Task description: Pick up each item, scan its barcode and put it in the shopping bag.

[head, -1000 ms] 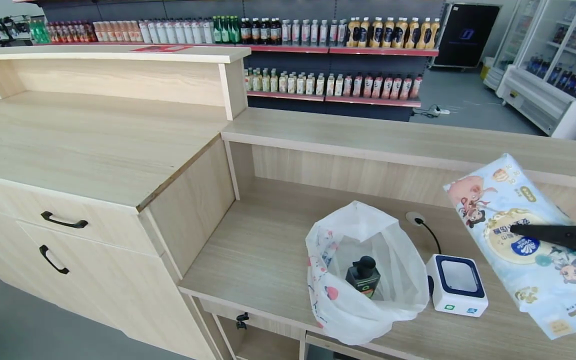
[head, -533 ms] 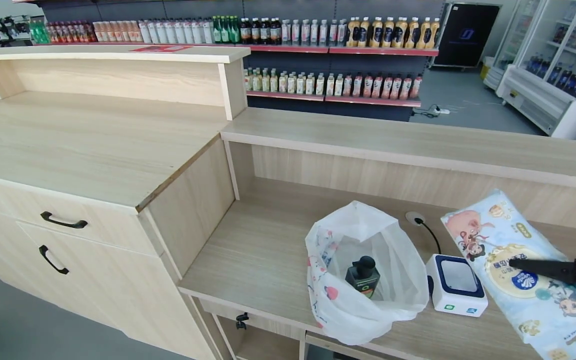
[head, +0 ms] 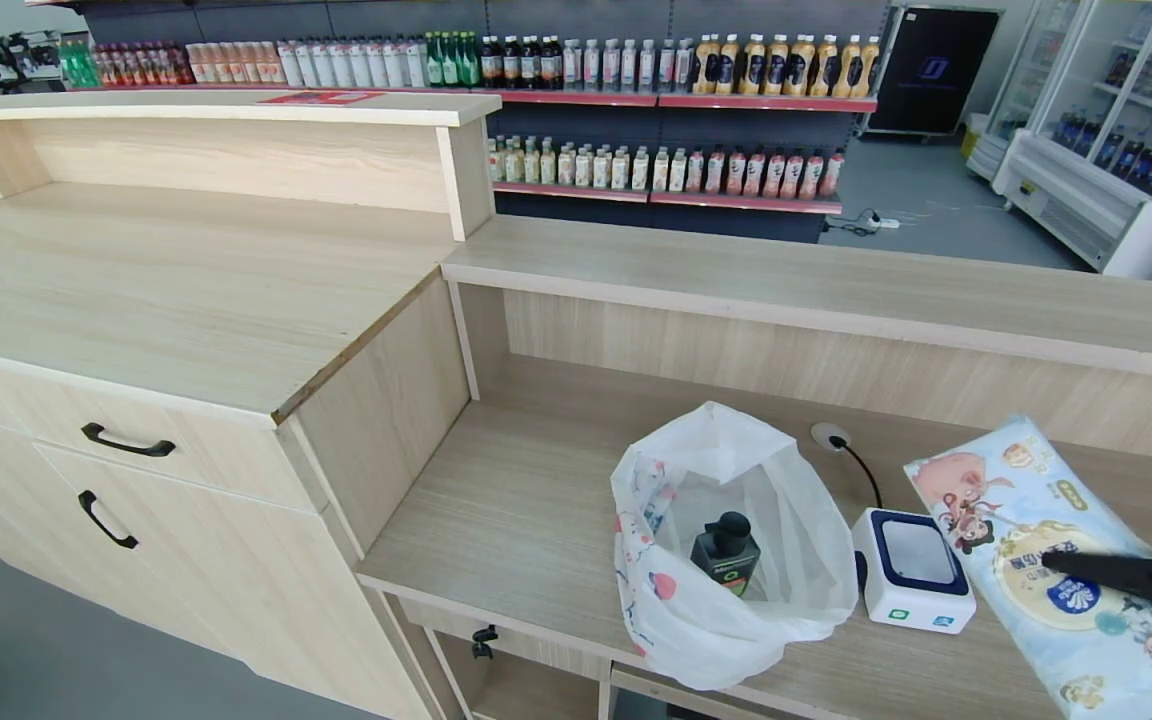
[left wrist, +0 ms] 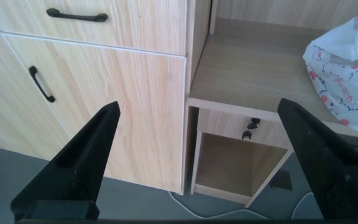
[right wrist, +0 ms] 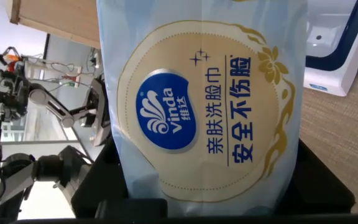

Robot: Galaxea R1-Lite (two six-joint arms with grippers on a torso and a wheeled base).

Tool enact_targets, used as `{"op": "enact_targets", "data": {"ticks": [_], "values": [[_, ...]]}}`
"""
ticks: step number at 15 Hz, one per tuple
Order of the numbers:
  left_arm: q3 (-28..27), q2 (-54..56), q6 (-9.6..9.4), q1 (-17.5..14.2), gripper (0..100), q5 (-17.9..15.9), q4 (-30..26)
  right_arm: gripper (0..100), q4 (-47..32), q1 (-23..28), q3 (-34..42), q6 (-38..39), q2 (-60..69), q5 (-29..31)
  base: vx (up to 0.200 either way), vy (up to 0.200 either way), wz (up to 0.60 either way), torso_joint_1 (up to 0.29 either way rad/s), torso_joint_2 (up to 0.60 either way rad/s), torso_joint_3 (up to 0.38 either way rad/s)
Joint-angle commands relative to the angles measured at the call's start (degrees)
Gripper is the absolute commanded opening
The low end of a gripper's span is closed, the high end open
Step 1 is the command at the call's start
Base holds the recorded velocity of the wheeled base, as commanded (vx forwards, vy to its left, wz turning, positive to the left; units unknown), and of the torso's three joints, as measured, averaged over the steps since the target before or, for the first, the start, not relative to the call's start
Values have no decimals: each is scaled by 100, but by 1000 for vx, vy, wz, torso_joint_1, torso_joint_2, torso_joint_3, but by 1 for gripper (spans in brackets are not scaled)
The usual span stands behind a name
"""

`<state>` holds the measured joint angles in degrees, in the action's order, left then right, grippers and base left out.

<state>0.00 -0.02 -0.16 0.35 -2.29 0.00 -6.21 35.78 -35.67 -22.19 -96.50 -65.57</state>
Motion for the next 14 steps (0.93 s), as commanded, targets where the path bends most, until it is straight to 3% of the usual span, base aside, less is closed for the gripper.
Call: {"op": "enact_targets", "data": {"ticks": [1,6,14], "values": [[0,-6,-2,0,100,1,0,0,32,34,-37,-93,-246,1,0,0,0,0,0,0],[0,-6,-2,0,100,1,0,0,40,-54,-204,-770,-774,-17,0,0,0,0,0,0],[0,-6,-2,0,100,1,0,0,49,-396,-309,-919,-985,-26,0,0,0,0,0,0]]}}
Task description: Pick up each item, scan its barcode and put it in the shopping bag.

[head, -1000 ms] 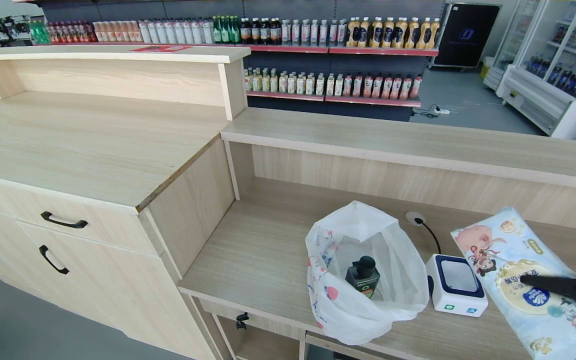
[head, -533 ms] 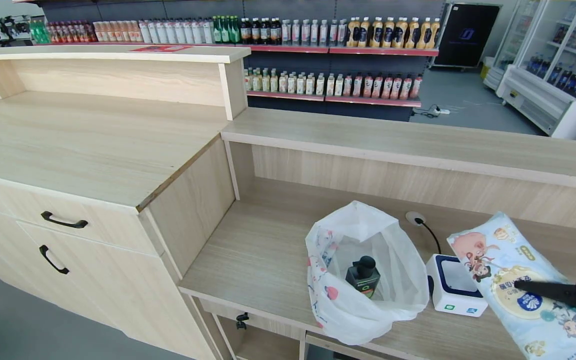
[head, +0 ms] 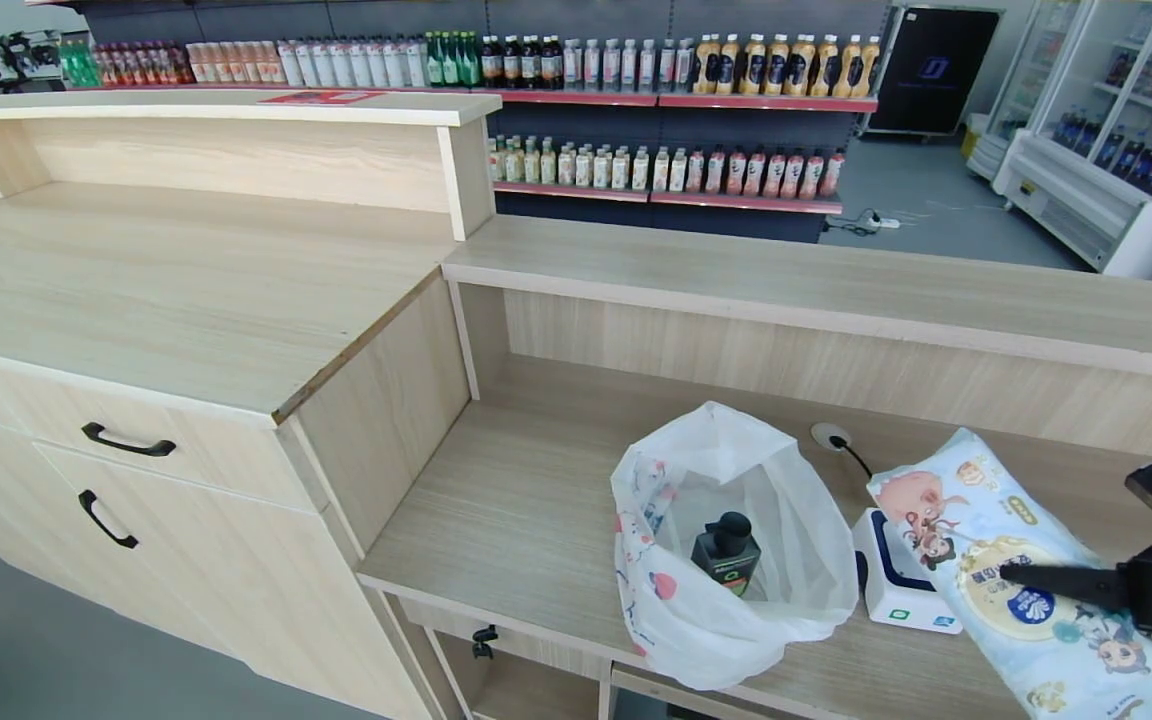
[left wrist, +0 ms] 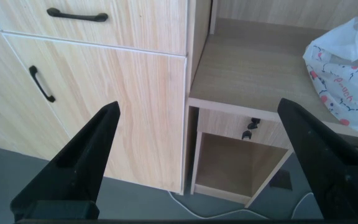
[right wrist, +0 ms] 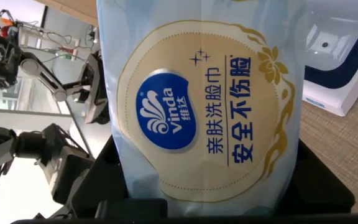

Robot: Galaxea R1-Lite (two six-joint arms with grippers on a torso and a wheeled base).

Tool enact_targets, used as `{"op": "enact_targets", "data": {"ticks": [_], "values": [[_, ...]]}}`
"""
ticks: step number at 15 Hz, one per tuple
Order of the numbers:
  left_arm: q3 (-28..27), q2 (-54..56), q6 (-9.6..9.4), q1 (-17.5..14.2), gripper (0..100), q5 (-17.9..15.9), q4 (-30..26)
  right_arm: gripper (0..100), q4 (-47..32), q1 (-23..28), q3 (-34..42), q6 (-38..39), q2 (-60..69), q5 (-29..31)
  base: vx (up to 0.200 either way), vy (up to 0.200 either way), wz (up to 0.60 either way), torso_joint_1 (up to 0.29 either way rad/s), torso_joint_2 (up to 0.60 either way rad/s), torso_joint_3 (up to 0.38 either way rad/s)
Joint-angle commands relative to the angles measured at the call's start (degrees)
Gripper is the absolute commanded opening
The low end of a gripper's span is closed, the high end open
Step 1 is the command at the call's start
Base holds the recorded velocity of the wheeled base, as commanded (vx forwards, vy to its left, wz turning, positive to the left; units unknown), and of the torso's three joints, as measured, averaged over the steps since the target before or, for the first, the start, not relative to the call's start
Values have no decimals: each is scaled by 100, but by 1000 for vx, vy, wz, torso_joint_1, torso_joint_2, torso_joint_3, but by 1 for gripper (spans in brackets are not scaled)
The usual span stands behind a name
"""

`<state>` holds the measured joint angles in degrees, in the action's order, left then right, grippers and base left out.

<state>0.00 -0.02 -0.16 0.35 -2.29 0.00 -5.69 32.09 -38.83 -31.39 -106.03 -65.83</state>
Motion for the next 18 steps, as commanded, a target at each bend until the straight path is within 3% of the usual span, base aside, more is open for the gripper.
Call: {"op": "enact_targets", "data": {"ticks": [1,11,15,18], "values": [[0,-6,-2,0,100,1,0,0,-2,-27,24,-16,-49,0,0,0,0,0,0,0],[0,-6,-2,0,100,1,0,0,7,-36,-46,-60,-110,0,0,0,0,0,0,0],[0,-6,-2,0,100,1,0,0,-64,615,218,-403,2500,53,0,0,0,0,0,0],[0,-6,-2,0,100,1,0,0,-55,755,341,-508,3194,53,0,0,0,0,0,0]]}}
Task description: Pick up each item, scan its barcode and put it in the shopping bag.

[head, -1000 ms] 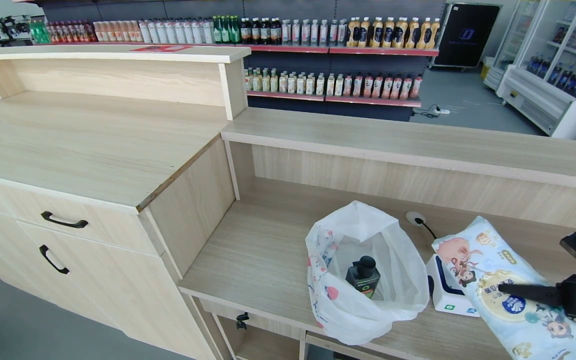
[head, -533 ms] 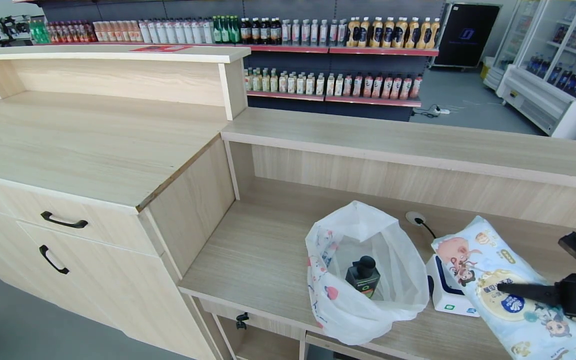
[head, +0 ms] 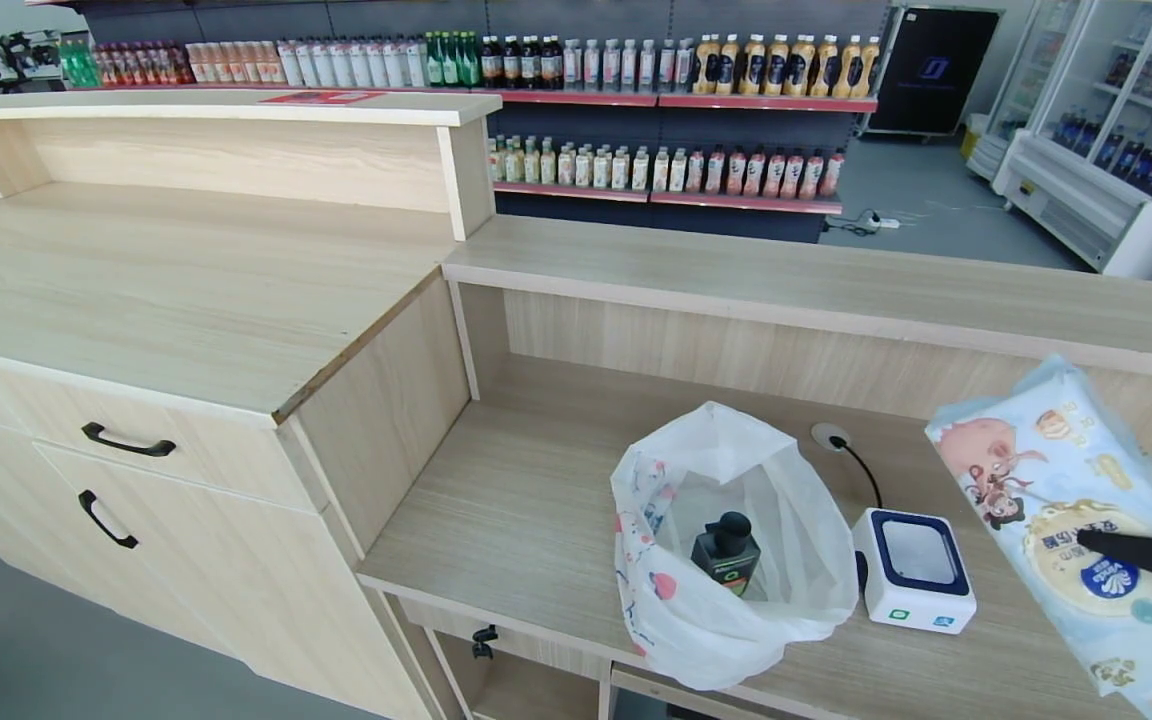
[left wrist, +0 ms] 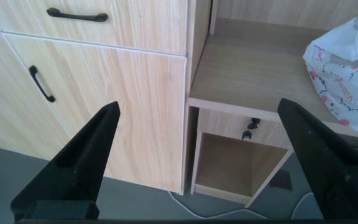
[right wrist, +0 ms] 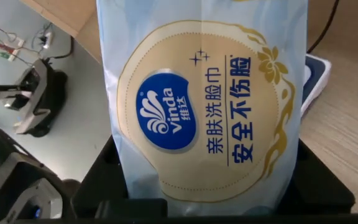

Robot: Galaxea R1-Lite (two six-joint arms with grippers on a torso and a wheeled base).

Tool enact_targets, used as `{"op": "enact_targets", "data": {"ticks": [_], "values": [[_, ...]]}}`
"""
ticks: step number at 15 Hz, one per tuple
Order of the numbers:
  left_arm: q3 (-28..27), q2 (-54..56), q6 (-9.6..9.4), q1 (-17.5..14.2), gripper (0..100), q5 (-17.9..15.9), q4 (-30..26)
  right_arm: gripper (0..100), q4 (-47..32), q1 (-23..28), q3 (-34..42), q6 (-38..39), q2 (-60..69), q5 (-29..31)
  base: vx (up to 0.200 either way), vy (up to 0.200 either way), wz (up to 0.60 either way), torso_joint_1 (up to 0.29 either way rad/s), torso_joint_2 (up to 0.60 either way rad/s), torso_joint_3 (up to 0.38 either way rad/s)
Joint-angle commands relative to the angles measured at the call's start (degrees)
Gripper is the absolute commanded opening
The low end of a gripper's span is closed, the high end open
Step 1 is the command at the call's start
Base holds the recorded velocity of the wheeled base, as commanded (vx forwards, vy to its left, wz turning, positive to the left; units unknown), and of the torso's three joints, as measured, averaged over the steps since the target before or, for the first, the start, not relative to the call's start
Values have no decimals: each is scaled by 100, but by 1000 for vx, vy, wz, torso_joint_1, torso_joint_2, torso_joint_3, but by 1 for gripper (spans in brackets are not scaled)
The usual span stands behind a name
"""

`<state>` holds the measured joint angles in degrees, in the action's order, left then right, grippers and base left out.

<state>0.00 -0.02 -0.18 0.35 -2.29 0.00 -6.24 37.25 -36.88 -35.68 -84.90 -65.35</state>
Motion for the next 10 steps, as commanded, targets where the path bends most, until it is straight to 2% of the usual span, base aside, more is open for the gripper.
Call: {"op": "enact_targets", "data": {"ticks": [1,2,3,6,7,9,10], "values": [[0,-6,1,0,100,1,0,0,-9,186,190,-53,1124,31,0,0,0,0,0,0],[0,2,1,0,100,1,0,0,-17,63,146,9,1107,128,0,0,0,0,0,0],[0,-6,1,0,100,1,0,0,-9,-280,-56,439,1089,884,0,0,0,0,0,0],[0,-6,1,0,100,1,0,0,167,-1168,-408,2566,1520,3116,0,0,0,0,0,0],[0,-6,1,0,100,1,0,0,352,-1370,-355,2760,1625,3714,0,0,0,0,0,0],[0,2,1,0,100,1,0,0,1195,-2161,-100,2812,1731,5630,0,0,0,0,0,0],[0,-6,1,0,100,1,0,0,2382,-2785,418,2891,1634,6764,0,0,0,0,0,0]]}}
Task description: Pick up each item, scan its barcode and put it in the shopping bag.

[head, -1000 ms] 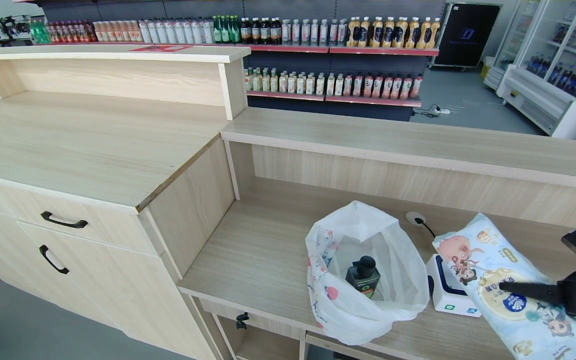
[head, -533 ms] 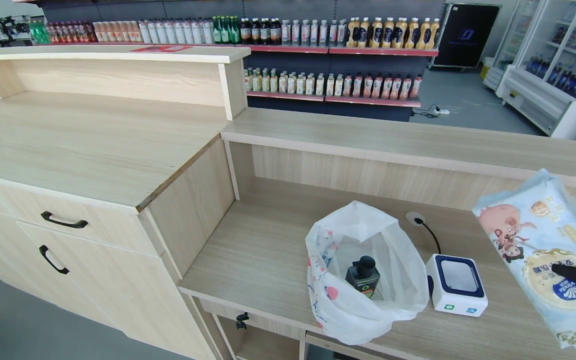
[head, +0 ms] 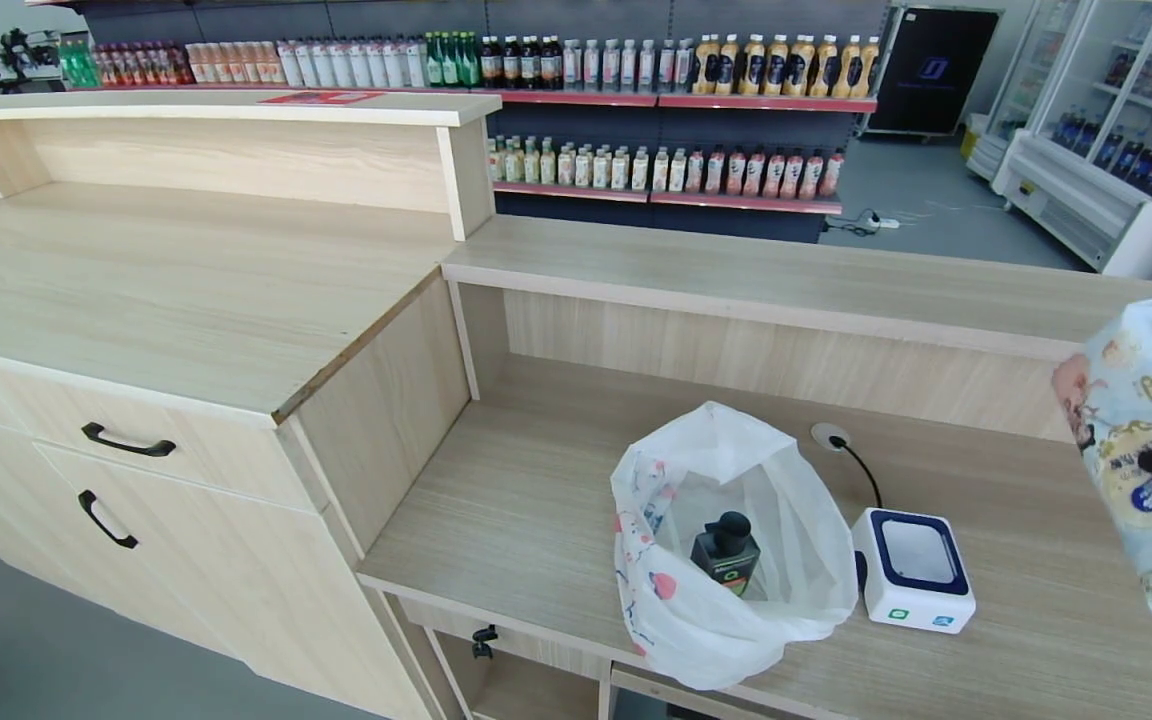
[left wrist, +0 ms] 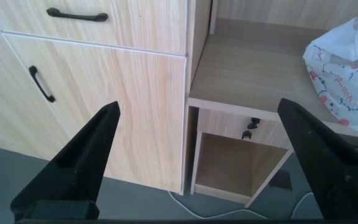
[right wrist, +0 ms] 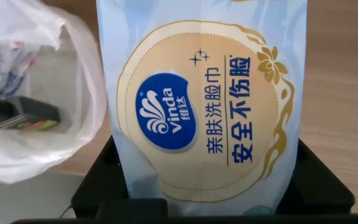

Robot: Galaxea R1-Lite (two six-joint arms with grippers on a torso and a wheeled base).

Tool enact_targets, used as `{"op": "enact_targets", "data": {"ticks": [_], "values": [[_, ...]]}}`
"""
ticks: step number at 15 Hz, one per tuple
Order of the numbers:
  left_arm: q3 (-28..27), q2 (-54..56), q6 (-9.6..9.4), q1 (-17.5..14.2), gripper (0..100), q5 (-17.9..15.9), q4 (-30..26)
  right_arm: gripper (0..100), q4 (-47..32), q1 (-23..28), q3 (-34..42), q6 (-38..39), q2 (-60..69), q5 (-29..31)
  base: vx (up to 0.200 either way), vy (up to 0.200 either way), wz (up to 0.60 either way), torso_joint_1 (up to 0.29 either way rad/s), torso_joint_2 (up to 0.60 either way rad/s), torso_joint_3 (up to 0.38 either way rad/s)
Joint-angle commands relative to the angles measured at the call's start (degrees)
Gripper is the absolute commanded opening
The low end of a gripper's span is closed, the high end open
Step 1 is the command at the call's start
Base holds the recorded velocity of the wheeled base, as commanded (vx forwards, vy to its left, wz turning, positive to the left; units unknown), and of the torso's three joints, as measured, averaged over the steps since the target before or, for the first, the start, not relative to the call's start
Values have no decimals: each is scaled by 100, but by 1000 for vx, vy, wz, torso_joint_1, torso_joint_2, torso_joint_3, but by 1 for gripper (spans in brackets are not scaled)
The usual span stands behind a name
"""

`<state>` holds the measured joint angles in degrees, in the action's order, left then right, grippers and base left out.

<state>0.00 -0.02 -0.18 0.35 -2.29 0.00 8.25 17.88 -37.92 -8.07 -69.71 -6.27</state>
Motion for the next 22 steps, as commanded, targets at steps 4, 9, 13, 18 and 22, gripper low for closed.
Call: {"op": "enact_targets", "data": {"ticks": [4,9,13,18,22], "values": [[0,-6,1,0,100,1,0,0,2418,-1621,1006,201,-395,1092,0,0,150,1,1,1],[0,-6,1,0,100,1,0,0,2576,-1964,918,201,-1282,864,0,0,360,0,2,0],[0,-6,1,0,100,1,0,0,3587,-1920,954,157,-2469,-287,0,0,0,0,0,0],[0,-6,1,0,100,1,0,0,3754,-1850,839,-608,-3190,-1272,0,0,0,0,0,0],[0,-6,1,0,100,-8,0,0,4492,-1806,646,-784,-3814,-1536,0,0,0,0,0,0]]}}
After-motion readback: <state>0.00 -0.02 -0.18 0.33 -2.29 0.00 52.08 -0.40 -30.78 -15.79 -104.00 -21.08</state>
